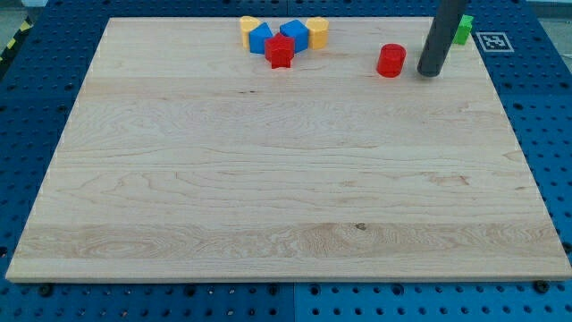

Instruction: Slide the triangle to the center left side of the board

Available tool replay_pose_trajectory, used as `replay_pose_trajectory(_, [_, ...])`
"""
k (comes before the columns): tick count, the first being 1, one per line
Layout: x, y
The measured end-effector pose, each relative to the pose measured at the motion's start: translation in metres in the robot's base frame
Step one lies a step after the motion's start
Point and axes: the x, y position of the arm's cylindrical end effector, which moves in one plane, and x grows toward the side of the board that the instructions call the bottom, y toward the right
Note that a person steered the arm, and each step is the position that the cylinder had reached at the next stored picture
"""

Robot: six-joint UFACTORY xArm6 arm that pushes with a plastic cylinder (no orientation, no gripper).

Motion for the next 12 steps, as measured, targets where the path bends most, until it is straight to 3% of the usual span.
replay_pose_trajectory(3, [-0.036,0.017])
replay_pose_trajectory(6, [-0.033,-0.025])
replay_pose_trajectory(9, [-0.025,-0.025])
replay_pose_trajectory(10, [-0.036,-0.025])
replay_pose_trajectory(12, [-0.097,-0.108])
